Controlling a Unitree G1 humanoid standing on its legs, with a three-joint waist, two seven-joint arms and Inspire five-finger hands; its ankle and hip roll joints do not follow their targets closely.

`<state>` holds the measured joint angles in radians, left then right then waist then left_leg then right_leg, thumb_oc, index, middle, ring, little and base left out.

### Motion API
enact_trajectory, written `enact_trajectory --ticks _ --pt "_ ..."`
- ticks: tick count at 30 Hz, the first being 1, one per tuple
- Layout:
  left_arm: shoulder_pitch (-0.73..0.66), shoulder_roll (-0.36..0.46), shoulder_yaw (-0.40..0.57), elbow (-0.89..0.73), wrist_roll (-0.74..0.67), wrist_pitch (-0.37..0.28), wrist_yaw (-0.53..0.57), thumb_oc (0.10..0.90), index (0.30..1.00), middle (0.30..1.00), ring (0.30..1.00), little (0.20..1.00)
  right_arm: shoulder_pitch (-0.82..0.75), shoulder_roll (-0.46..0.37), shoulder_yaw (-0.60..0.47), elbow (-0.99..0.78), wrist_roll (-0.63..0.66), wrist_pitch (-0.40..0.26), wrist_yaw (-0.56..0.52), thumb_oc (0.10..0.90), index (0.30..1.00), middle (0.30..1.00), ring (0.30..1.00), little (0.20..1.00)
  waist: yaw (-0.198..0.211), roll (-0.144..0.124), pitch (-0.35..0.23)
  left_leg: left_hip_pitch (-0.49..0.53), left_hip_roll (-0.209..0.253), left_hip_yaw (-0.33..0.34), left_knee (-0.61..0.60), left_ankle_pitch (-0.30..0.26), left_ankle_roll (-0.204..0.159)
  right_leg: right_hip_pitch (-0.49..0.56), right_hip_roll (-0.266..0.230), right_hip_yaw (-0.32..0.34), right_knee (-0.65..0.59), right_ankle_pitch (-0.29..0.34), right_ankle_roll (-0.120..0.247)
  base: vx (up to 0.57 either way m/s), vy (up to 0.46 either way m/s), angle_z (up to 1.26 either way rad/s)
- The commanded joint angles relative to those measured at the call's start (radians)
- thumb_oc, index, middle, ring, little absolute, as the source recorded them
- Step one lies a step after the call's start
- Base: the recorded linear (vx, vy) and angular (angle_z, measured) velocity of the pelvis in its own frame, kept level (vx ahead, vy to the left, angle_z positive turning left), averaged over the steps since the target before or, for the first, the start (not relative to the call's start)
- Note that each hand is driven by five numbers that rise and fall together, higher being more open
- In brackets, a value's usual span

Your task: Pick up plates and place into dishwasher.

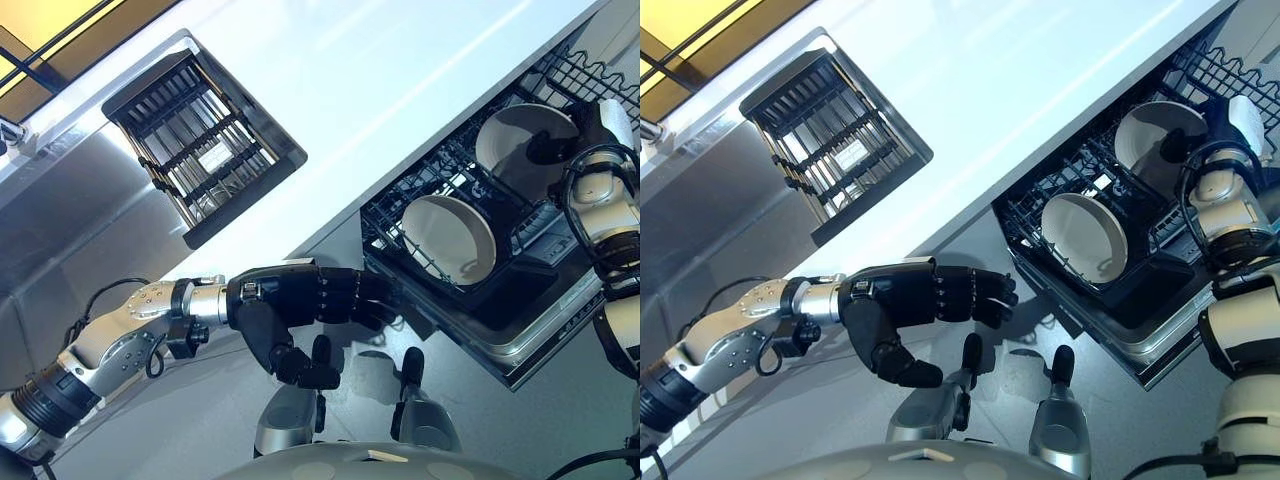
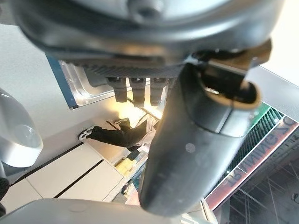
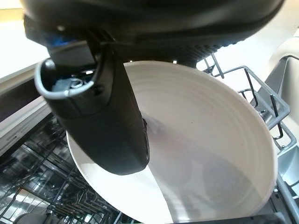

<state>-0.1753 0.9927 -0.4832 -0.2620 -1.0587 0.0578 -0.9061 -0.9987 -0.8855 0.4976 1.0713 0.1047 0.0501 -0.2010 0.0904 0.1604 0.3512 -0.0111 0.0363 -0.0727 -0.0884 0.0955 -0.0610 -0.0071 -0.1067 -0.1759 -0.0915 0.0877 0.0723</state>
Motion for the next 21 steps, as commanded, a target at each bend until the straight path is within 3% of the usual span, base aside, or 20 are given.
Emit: enact_trajectory --ticks 1,7,14,18,21 --pt "0.011 -0.008 -0.017 0.036 0.002 -0.08 -0.013 0.8 0.9 0.9 0.9 0.9 -0.105 0.066 0.076 0.021 0.072 -0.022 0.168 0.1 0.3 0.3 0.3 0.2 0.036 -0.024 -0.009 -0.047 -0.082 0.012 0.001 -0.01 0.05 -0.02 0.021 -0.023 0.02 0.015 -0.006 0.0 0.0 0.0" --pt "0.022 -0.005 -0.01 0.029 0.018 -0.086 -0.029 0.8 0.9 0.9 0.9 0.9 -0.068 0.103 0.096 0.034 0.113 -0.02 0.364 0.1 0.3 0.3 0.3 0.2 0.048 -0.029 -0.016 -0.037 -0.081 0.008 0.001 -0.009 0.047 -0.009 0.017 -0.035 0.021 0.015 -0.005 0.0 0.0 0.0" --pt "0.067 -0.009 0.002 0.032 0.103 -0.099 0.029 0.8 0.9 0.9 0.9 0.9 -0.026 0.116 0.106 0.013 0.114 -0.031 0.442 0.1 0.3 0.3 0.3 0.2 0.052 -0.042 -0.031 -0.017 -0.076 0.008 0.001 -0.01 0.045 0.009 0.021 -0.036 0.021 0.014 -0.004 0.0 0.0 0.0" --pt "0.092 -0.005 0.043 0.008 0.157 -0.103 0.144 0.8 0.9 0.9 0.9 0.9 0.016 0.125 0.073 -0.025 0.097 0.0 0.385 0.1 0.3 0.3 0.3 0.2 0.06 -0.056 -0.057 -0.001 -0.074 0.005 0.001 -0.013 0.045 0.029 0.024 -0.041 0.019 0.007 -0.003 0.01 -0.02 0.0" --pt "0.102 -0.016 0.081 0.0 0.212 -0.025 0.359 0.8 0.9 0.9 0.9 0.9 0.04 0.145 0.069 -0.031 0.068 0.053 0.377 0.1 0.3 0.3 0.3 0.2 0.074 -0.065 -0.077 0.009 -0.073 0.0 0.001 -0.012 0.044 0.044 0.026 -0.047 0.019 0.005 -0.002 0.02 -0.051 0.03"
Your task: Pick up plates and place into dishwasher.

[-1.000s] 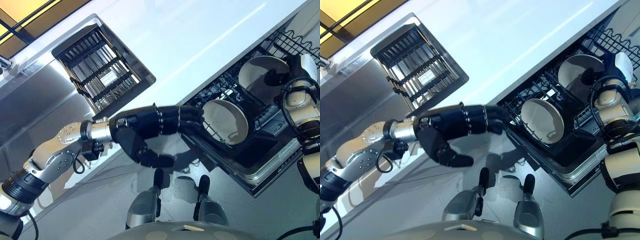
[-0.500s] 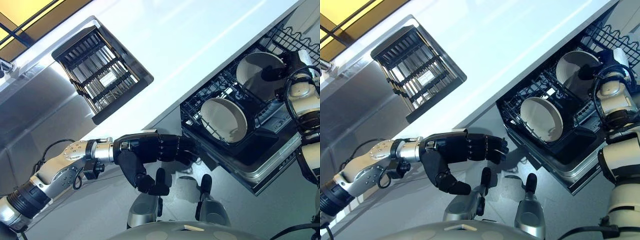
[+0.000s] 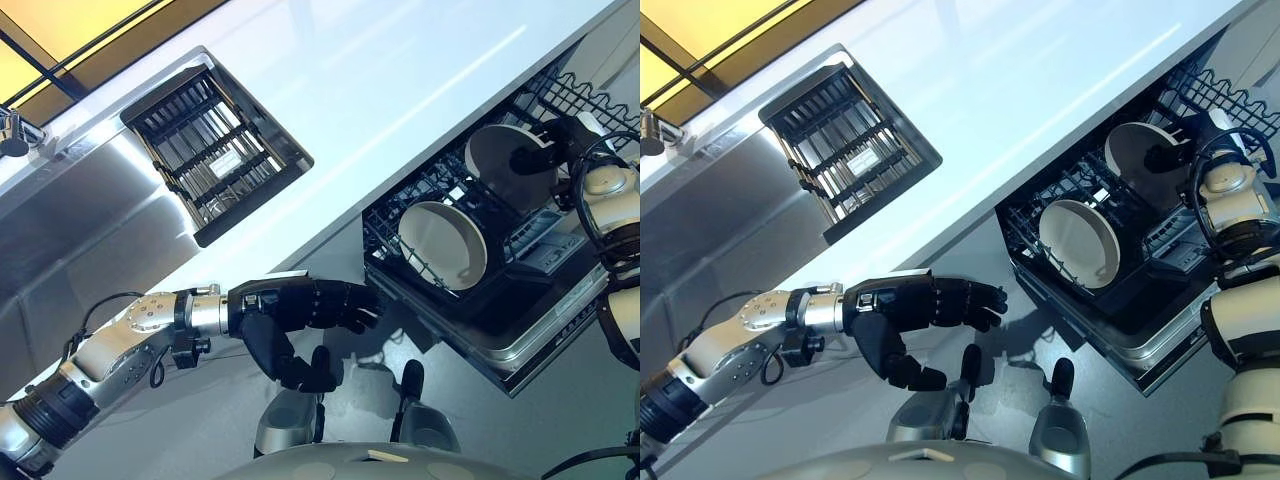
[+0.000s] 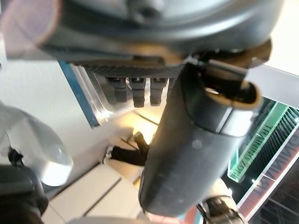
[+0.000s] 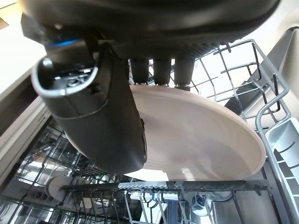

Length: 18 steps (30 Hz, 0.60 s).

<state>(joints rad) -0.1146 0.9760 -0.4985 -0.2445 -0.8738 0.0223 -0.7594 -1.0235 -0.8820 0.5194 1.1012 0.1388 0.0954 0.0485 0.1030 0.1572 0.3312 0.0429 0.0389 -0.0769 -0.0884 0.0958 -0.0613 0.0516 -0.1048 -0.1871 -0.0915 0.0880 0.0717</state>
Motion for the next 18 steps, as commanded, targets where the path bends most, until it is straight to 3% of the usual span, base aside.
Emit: enact_trajectory --ticks 1,3,4,7,10,15,18 --pt "0.042 -0.008 0.122 -0.025 -0.004 0.039 0.271 0.8 0.9 0.9 0.9 0.9 0.078 0.143 0.045 -0.067 0.042 0.023 0.122 0.1 0.3 0.3 0.3 0.2 0.068 -0.065 -0.063 -0.04 -0.077 -0.004 0.001 -0.013 0.045 -0.007 0.024 -0.04 0.018 0.003 -0.001 0.04 -0.085 0.08" --pt "0.052 -0.052 0.205 -0.057 -0.125 0.123 0.266 0.8 0.9 0.9 0.9 0.9 0.125 0.148 0.015 -0.078 0.052 0.049 0.108 0.1 0.3 0.3 0.3 0.2 0.087 -0.073 -0.075 -0.032 -0.077 -0.012 0.004 -0.016 0.046 0.01 0.023 -0.056 0.016 -0.003 -0.004 0.03 -0.098 0.08" --pt "0.061 -0.067 0.235 -0.073 -0.145 0.134 0.251 0.8 0.9 0.9 0.9 0.9 0.14 0.155 0.003 -0.077 0.057 0.06 0.099 0.1 0.3 0.3 0.3 0.2 0.094 -0.074 -0.079 -0.03 -0.077 -0.014 0.005 -0.017 0.046 0.016 0.023 -0.062 0.015 -0.004 -0.007 0.02 -0.081 0.05" --pt "0.055 -0.107 0.268 -0.099 -0.243 0.112 0.194 0.8 0.9 0.9 0.9 0.9 0.147 0.189 -0.002 -0.031 0.077 0.085 0.082 0.1 0.3 0.3 0.3 0.2 0.113 -0.078 -0.09 -0.021 -0.077 -0.023 0.007 -0.018 0.045 0.035 0.025 -0.073 0.011 -0.007 -0.013 0.02 -0.071 0.13" --pt "-0.003 -0.213 0.265 -0.108 -0.434 0.114 0.241 0.8 0.9 0.9 0.9 0.9 0.14 0.238 -0.008 0.032 0.1 0.082 0.066 0.1 0.3 0.3 0.3 0.2 0.124 -0.085 -0.107 -0.009 -0.078 -0.038 0.004 -0.02 0.045 0.053 0.028 -0.084 0.008 -0.015 -0.02 0.02 -0.052 0.22" --pt "-0.037 -0.369 0.253 -0.084 -0.502 0.157 0.233 0.8 0.9 0.9 0.9 0.9 0.138 0.304 -0.03 0.043 0.153 0.088 0.064 0.1 0.3 0.3 0.3 0.2 0.126 -0.105 -0.122 0.002 -0.079 -0.047 0.001 -0.024 0.045 0.062 0.031 -0.086 0.009 -0.02 -0.027 0.01 -0.04 0.1" --pt "-0.034 -0.417 0.243 -0.064 -0.508 0.152 0.214 0.8 0.9 0.9 0.9 0.9 0.142 0.314 -0.035 0.039 0.18 0.077 0.085 0.1 0.3 0.3 0.3 0.2 0.125 -0.114 -0.128 0.008 -0.078 -0.049 0.001 -0.027 0.046 0.065 0.033 -0.084 0.011 -0.022 -0.029 0.01 -0.016 0.03"
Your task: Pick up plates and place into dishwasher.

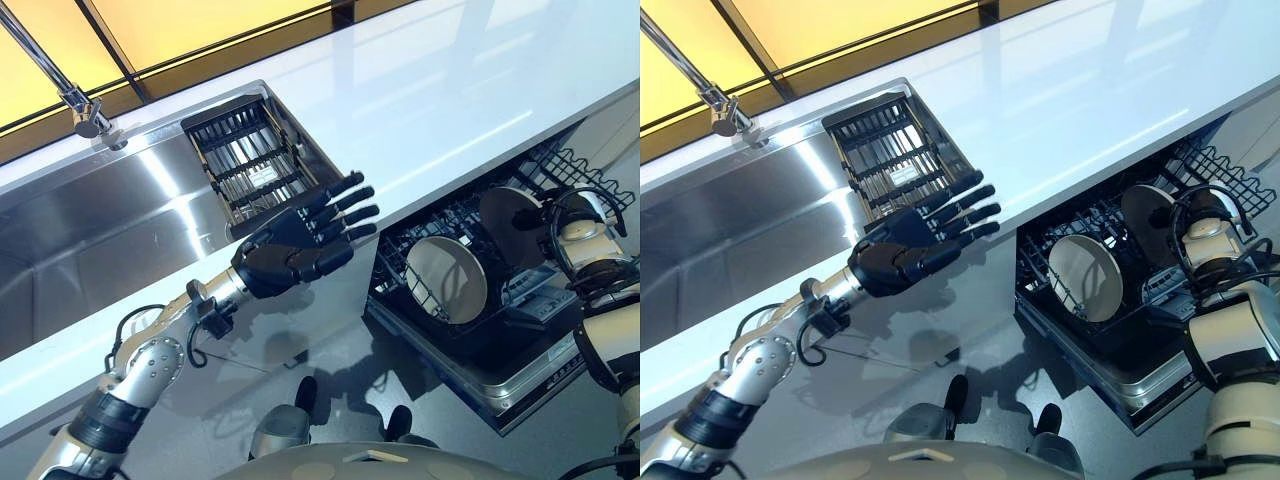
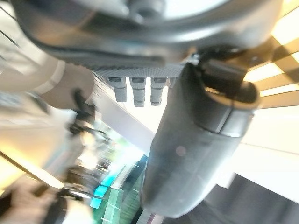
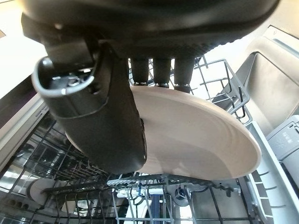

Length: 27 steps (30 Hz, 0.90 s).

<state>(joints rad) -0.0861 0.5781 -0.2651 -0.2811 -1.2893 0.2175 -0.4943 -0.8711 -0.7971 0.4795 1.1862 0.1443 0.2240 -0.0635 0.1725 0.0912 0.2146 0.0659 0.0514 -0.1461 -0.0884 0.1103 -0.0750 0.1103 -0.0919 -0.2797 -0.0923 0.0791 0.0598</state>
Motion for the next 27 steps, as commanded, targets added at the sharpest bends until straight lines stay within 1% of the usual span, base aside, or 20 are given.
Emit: enact_trajectory --ticks 1,4,6,8,11,12,14,15,17,19,20,21,23,27 --pt "-0.061 -0.029 0.013 -0.019 -0.079 -0.042 -0.064 0.8 0.9 0.9 0.9 0.9 -0.004 0.236 -0.001 -0.047 0.174 -0.055 0.21 0.1 0.3 0.3 0.3 0.2 0.055 -0.051 -0.012 -0.014 -0.09 0.02 0.001 -0.043 0.061 0.006 0.021 0.009 0.012 -0.014 -0.018 0.0 0.0 0.0" --pt "-0.061 -0.049 0.001 -0.008 -0.036 -0.026 -0.096 0.8 0.9 0.9 0.9 0.9 0.001 0.253 0.005 -0.049 0.196 -0.06 0.24 0.1 0.3 0.3 0.3 0.2 0.057 -0.056 -0.012 -0.01 -0.088 0.02 0.001 -0.044 0.062 0.009 0.022 0.01 0.013 -0.013 -0.019 0.0 0.0 0.0" --pt "-0.065 -0.045 -0.002 -0.001 -0.015 -0.022 -0.105 0.8 0.9 0.9 0.9 0.9 -0.003 0.26 0.009 -0.05 0.199 -0.06 0.262 0.1 0.3 0.3 0.3 0.2 0.057 -0.057 -0.011 -0.008 -0.087 0.021 0.001 -0.044 0.062 0.01 0.022 0.01 0.013 -0.013 -0.02 0.0 0.0 0.0" --pt "-0.074 -0.042 -0.015 0.009 0.02 -0.002 -0.105 0.8 0.9 0.9 0.9 0.9 -0.012 0.267 0.026 -0.049 0.181 -0.062 0.295 0.1 0.3 0.3 0.3 0.2 0.058 -0.057 -0.01 -0.01 -0.085 0.022 0.001 -0.043 0.061 0.009 0.023 0.011 0.012 -0.012 -0.021 0.0 0.0 0.0" --pt "-0.086 -0.033 -0.029 0.025 0.058 0.03 -0.111 0.8 0.9 0.9 0.9 0.9 -0.021 0.267 0.048 -0.051 0.169 -0.096 0.325 0.1 0.3 0.3 0.3 0.2 0.057 -0.055 -0.005 -0.012 -0.083 0.022 0.001 -0.041 0.06 0.007 0.024 0.012 0.012 -0.011 -0.02 0.0 0.0 0.0" --pt "-0.085 -0.017 -0.037 0.04 0.084 0.066 -0.138 0.8 0.9 0.9 0.9 0.9 -0.025 0.265 0.068 -0.068 0.146 -0.12 0.326 0.1 0.3 0.3 0.3 0.2 0.054 -0.054 -0.001 -0.015 -0.082 0.024 0.001 -0.038 0.06 0.004 0.024 0.012 0.012 -0.007 -0.02 0.0 0.0 0.0" --pt "-0.084 -0.011 -0.041 0.046 0.097 0.075 -0.15 0.8 0.9 0.9 0.9 0.9 -0.026 0.261 0.078 -0.078 0.131 -0.127 0.322 0.1 0.3 0.3 0.3 0.2 0.053 -0.054 0.0 -0.015 -0.082 0.025 0.001 -0.037 0.059 0.003 0.024 0.013 0.012 -0.006 -0.019 0.0 0.0 0.0" --pt "-0.079 0.015 -0.06 0.054 0.135 0.087 -0.173 0.8 0.9 0.9 0.9 0.9 -0.024 0.248 0.11 -0.112 0.049 -0.138 0.305 0.1 0.3 0.3 0.3 0.2 0.046 -0.053 0.004 -0.016 -0.081 0.029 0.001 -0.037 0.059 -0.002 0.022 0.016 0.013 -0.002 -0.016 0.0 0.0 0.0" --pt "-0.071 0.038 -0.081 0.062 0.142 0.082 -0.2 0.8 0.9 0.9 0.9 0.9 -0.024 0.23 0.147 -0.145 0.038 -0.135 0.32 0.1 0.3 0.3 0.3 0.2 0.039 -0.052 0.007 -0.016 -0.081 0.033 0.001 -0.036 0.059 -0.005 0.021 0.021 0.013 0.001 -0.013 -0.01 0.014 -0.02" --pt "-0.064 0.057 -0.087 0.065 0.135 0.077 -0.218 0.8 0.9 0.9 0.9 0.9 -0.017 0.22 0.167 -0.186 0.005 -0.124 0.312 0.1 0.3 0.3 0.3 0.2 0.031 -0.052 0.011 -0.012 -0.08 0.038 0.001 -0.038 0.06 -0.006 0.02 0.027 0.014 0.002 -0.012 -0.01 0.038 -0.05" --pt "-0.06 0.064 -0.087 0.065 0.13 0.077 -0.218 0.8 0.9 0.9 0.9 0.9 -0.015 0.216 0.175 -0.198 0.009 -0.122 0.306 0.213 0.396 0.396 0.396 0.313 0.028 -0.052 0.011 -0.011 -0.08 0.04 0.001 -0.038 0.06 -0.006 0.02 0.03 0.014 0.003 -0.011 0.01 0.041 -0.03" --pt "-0.057 0.067 -0.087 0.066 0.127 0.081 -0.211 0.8 0.9 0.9 0.9 0.9 -0.013 0.215 0.179 -0.207 0.012 -0.119 0.298 0.8 0.9 0.9 0.9 0.9 0.025 -0.054 0.01 -0.01 -0.079 0.042 0.001 -0.039 0.06 -0.006 0.021 0.034 0.013 0.003 -0.011 0.02 0.038 -0.04" --pt "-0.045 0.069 -0.086 0.068 0.156 0.091 -0.227 0.8 0.9 0.9 0.9 0.9 0.005 0.211 0.171 -0.235 0.017 -0.107 0.286 0.8 0.9 0.9 0.9 0.9 0.02 -0.056 0.006 -0.006 -0.078 0.047 0.001 -0.041 0.06 -0.003 0.021 0.037 0.012 0.003 -0.01 0.03 0.028 -0.06" --pt "-0.024 0.093 -0.085 0.058 0.198 0.087 -0.277 0.8 0.9 0.9 0.9 0.9 0.046 0.184 0.152 -0.294 0.004 -0.099 0.251 0.8 0.9 0.9 0.9 0.9 0.011 -0.059 0.003 -0.003 -0.078 0.054 0.001 -0.042 0.061 -0.002 0.021 0.042 0.013 0.004 -0.007 0.01 0.007 -0.03"
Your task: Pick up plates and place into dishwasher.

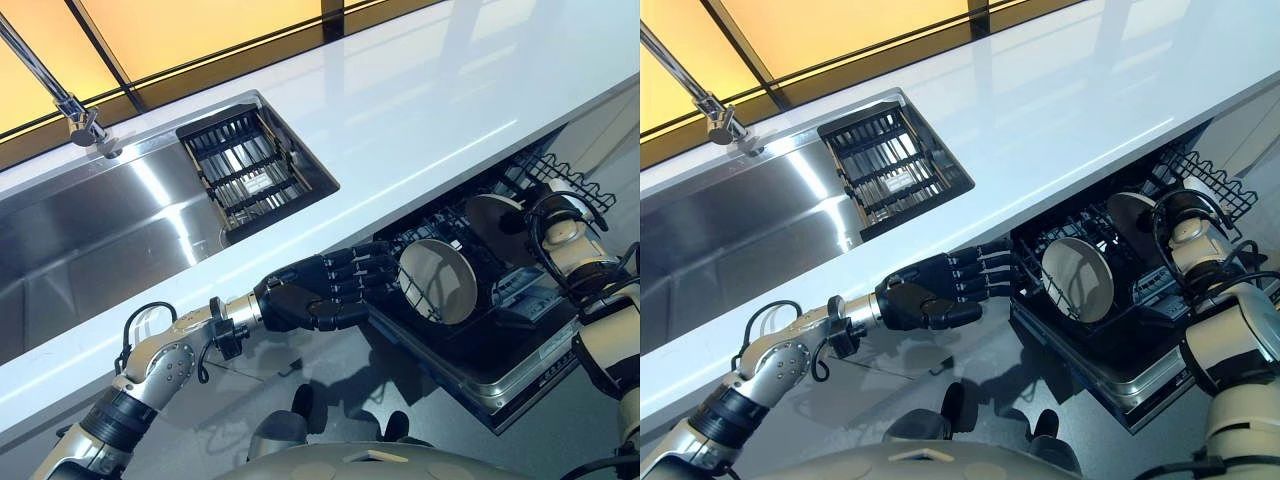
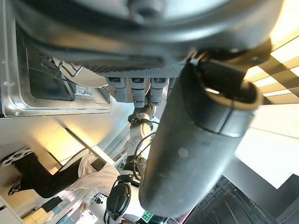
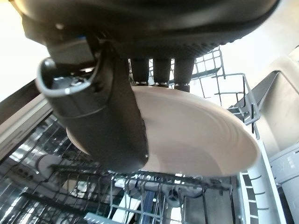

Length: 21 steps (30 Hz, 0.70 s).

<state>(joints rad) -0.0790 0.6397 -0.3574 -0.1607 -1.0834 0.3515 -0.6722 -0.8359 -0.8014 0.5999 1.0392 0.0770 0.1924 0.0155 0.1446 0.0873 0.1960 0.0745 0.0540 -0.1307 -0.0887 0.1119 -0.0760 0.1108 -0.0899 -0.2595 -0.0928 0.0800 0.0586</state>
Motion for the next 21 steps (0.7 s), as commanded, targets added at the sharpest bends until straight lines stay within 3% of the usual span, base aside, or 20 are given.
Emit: enact_trajectory --ticks 1,21 --pt "-0.024 0.049 0.007 -0.072 -0.008 -0.052 -0.13 0.8 0.9 0.9 0.9 0.9 0.026 0.172 0.027 -0.165 0.055 -0.071 0.148 0.8 0.9 0.9 0.9 0.9 0.033 -0.056 0.019 -0.01 -0.08 0.042 0.001 -0.044 0.063 -0.001 0.019 0.025 0.013 0.003 -0.004 0.0 0.0 0.0" --pt "0.03 0.116 0.06 -0.154 -0.038 -0.081 -0.159 0.8 0.9 0.9 0.9 0.9 0.126 0.103 -0.113 -0.321 0.113 -0.016 -0.076 0.8 0.9 0.9 0.9 0.9 0.0 -0.051 -0.017 0.013 -0.083 0.054 0.001 -0.06 0.065 0.019 0.019 0.038 0.009 -0.005 0.003 0.0 0.001 0.0"
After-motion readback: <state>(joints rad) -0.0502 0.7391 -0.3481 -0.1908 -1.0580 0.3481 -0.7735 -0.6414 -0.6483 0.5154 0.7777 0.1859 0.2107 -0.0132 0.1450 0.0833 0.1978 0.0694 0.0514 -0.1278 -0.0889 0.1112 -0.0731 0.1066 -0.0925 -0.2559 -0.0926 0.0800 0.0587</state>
